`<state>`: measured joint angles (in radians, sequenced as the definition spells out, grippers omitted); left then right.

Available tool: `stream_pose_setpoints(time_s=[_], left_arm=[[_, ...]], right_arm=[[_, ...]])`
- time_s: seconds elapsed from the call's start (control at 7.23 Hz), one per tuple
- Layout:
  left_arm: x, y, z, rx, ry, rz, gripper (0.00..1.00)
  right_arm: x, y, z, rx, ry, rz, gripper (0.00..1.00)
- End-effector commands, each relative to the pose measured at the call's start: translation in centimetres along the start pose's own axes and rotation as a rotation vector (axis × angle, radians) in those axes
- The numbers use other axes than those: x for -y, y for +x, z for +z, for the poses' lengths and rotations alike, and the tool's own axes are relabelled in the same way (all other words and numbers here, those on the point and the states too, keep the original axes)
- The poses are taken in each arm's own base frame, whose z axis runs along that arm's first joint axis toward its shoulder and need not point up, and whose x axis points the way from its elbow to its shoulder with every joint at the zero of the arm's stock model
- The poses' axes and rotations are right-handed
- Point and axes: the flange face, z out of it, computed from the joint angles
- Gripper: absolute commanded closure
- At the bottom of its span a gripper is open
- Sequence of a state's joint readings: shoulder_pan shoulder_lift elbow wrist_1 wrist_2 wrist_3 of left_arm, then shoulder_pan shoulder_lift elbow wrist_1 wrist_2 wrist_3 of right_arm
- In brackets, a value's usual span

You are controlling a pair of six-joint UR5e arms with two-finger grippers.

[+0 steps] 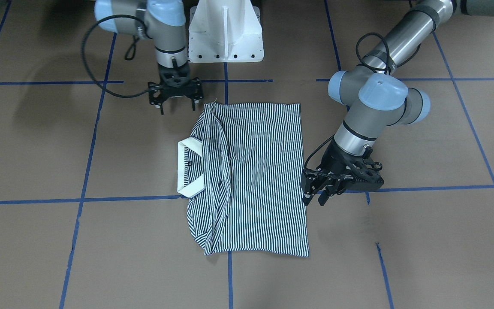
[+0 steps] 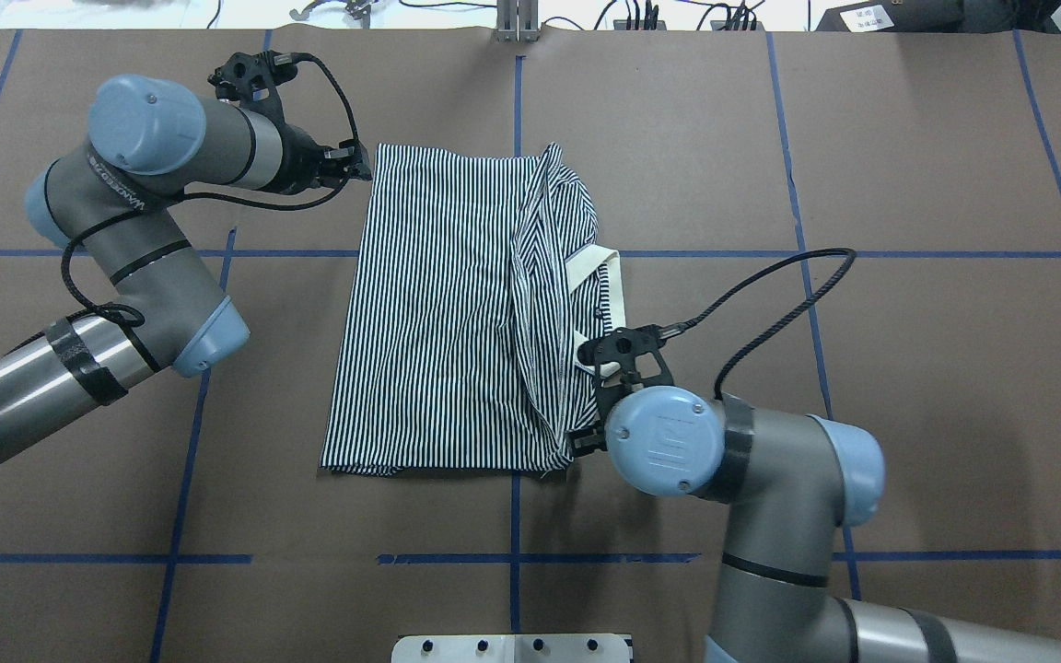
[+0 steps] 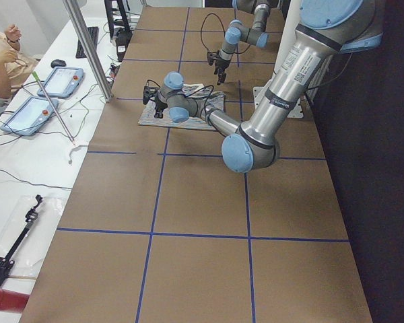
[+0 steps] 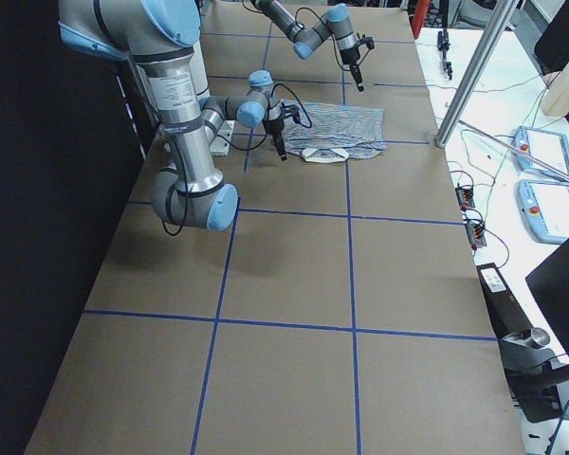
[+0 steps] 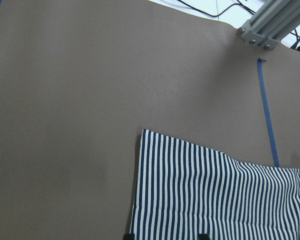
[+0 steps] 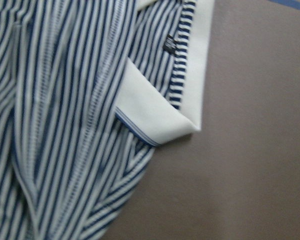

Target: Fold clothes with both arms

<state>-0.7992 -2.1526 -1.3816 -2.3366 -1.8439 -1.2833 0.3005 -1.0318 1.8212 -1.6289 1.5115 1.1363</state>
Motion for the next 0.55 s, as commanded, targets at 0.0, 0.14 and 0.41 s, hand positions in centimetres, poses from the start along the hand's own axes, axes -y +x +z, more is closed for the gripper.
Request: stream_pose_setpoints(time_s=[0.0,0.14,0.41], left_arm=[[-0.1,0.3,-0.5,-0.008,0.002,-0.007,0.48],[0.0,0.5,-0.6,-0.010,0.003,-0.007,0.48],[0.0,0.6,-0.8,-0.014,0.006,-0.007,0.48]], right_arm=[[2.6,-5.4,0.7,-0.014,-0.001,0.015,0.00],[3.0,-6.2,1.8,-0.007,0.005,0.018,0.00],[3.7,-5.9,2.7,-0.009,0.008,0.017,0.00]])
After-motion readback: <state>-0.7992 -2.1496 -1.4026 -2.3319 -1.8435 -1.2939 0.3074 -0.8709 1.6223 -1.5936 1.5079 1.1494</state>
